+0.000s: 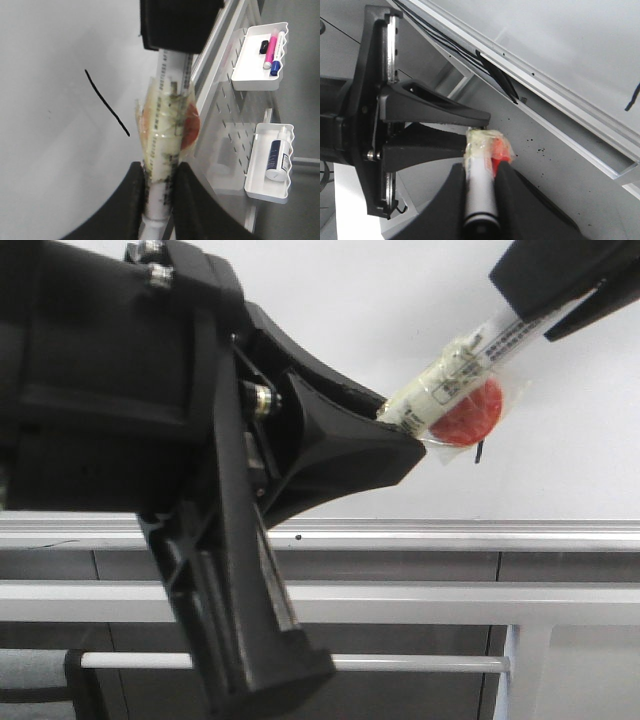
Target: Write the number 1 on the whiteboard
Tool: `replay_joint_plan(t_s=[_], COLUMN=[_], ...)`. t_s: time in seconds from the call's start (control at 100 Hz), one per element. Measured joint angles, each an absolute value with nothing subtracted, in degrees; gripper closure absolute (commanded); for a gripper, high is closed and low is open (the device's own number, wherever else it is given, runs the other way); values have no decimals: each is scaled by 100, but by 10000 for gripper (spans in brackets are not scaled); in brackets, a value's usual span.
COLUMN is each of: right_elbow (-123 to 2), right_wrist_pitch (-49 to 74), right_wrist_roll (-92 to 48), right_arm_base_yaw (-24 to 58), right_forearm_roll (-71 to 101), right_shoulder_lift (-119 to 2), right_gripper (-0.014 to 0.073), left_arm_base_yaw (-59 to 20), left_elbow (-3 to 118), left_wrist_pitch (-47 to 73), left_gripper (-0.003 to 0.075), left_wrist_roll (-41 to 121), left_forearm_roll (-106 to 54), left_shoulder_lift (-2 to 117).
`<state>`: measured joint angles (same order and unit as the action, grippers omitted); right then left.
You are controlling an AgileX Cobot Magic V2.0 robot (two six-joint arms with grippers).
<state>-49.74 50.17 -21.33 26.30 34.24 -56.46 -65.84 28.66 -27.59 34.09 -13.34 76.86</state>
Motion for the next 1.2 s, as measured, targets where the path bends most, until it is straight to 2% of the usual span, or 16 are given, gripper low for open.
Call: replay_joint_plan(t_s=[0.21, 0.28, 0.33, 0.38, 0.41, 0.47, 0.54, 0.61, 0.68, 0.75, 0.96, 1.07, 1.2], right_elbow=[-4974, -4974, -5002, -5039, -5074, -5192, -5367, -5538, -5670, -5725, -5680, -5452, -4895], right_wrist_pitch=[5003, 4964, 4928, 4928, 4926, 4926, 4926, 4915, 4915, 4977, 5255, 5052, 4511], right_wrist_roll=[-2133, -2133, -2133, -2144, -2137, -2137, -2137, -2146, -2146, -2146, -2146, -2146, -2146], right_arm_base_yaw=[2630, 2630, 2630, 2630, 2630, 2630, 2630, 2630, 2630, 2630, 2630, 2630, 2630], right_forearm_roll=[3428, 3437, 3450, 3462, 3462, 3462, 3443, 3345, 3168, 2933, 2100, 1788, 1467], right_shoulder_lift=[-5646, -5646, -5658, -5658, -5658, -5658, -5647, -5587, -5440, -5240, -4410, -3843, -3013], right_gripper=[614, 493, 349, 169, 97, 25, 66, 185, 389, 665, 656, 655, 655], left_arm_base_yaw=[-6584, -6584, -6584, -6584, -6584, -6584, -6584, -6584, -6615, -6779, -7913, -8606, -9006], left_elbow=[2866, 2866, 2869, 2869, 2869, 2869, 2869, 2869, 2869, 2769, 2238, 2128, 2105], left_wrist_pitch=[-2750, -2750, -2760, -2795, -2799, -2839, -2874, -2968, -3151, -3489, -5053, -5858, -6439], left_gripper=[741, 741, 741, 741, 741, 741, 741, 741, 741, 741, 741, 741, 741], left_wrist_roll=[3412, 3412, 3412, 3400, 3385, 3362, 3360, 3350, 3350, 3350, 3350, 3350, 3337], left_forearm_roll=[-1325, -1391, -1513, -1701, -1814, -2053, -2301, -2625, -2992, -3370, -5041, -5878, -6549], left_shoulder_lift=[7686, 7686, 7686, 7686, 7686, 7686, 7686, 7686, 7686, 7686, 7686, 7686, 7686])
